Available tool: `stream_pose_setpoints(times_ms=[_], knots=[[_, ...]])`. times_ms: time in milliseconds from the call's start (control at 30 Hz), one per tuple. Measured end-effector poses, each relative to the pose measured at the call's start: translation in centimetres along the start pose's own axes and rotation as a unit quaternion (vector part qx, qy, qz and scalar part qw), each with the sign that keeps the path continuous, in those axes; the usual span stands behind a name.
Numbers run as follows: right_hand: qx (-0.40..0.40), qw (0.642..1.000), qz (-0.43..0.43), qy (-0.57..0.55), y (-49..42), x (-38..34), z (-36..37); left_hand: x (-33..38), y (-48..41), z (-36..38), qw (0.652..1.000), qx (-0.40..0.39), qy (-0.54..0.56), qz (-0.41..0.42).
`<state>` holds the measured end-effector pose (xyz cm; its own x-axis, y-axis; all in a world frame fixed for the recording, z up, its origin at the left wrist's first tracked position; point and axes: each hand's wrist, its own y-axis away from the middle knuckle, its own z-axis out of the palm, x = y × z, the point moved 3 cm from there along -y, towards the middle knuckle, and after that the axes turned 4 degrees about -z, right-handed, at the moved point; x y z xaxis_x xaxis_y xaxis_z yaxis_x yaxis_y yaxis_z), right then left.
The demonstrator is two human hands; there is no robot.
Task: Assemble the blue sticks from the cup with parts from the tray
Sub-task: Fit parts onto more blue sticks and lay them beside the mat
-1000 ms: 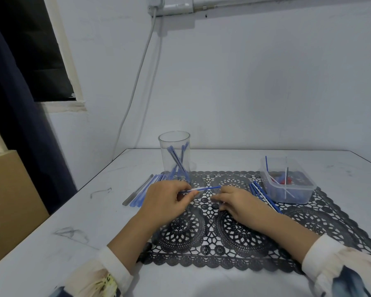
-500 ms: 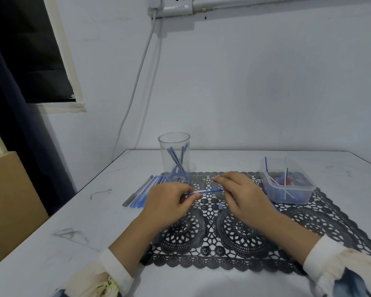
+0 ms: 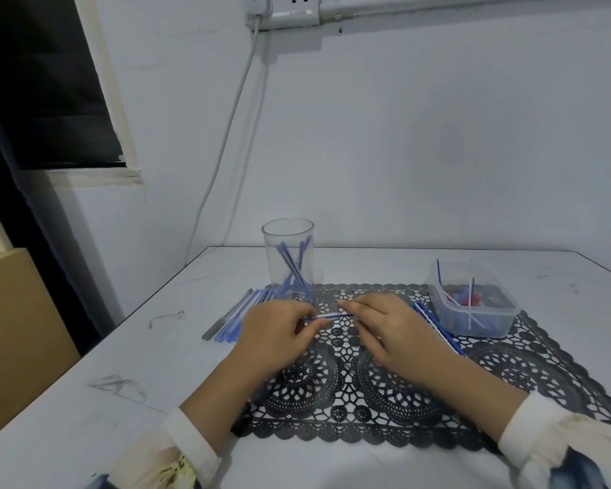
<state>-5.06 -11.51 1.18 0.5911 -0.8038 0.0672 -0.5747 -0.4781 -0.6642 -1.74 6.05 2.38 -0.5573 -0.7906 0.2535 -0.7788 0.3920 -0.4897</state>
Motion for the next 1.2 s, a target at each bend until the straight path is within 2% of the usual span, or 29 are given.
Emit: stream_pose_setpoints(times_ms=[200, 467, 833, 1067, 1200], knots=[[-0.015, 0.998, -0.004, 0.058, -0.2, 1.1, -0.5, 0.0, -0.1, 0.0, 1.0, 0.001, -0.011, 0.005], [-0.008, 0.997, -0.02, 0.079, -0.7, 1.7, -1.5, 0.1, 0.0, -0.1, 1.0, -0.002, -0.005, 0.006], [-0.055, 0.993, 0.046, 0.095, -0.3, 4.4, -1.7, 0.1, -0.1, 0.0, 1.0, -0.009, -0.002, 0.009], [-0.136, 0.982, 0.097, 0.086, 0.2, 6.4, -1.6, 0.1, 0.0, 0.0, 1.0, -0.006, 0.002, 0.012], [-0.195, 0.969, 0.088, 0.127, 0.5, 6.8, -1.5, 0.1, 0.0, 0.0, 1.0, -0.006, 0.004, 0.012]])
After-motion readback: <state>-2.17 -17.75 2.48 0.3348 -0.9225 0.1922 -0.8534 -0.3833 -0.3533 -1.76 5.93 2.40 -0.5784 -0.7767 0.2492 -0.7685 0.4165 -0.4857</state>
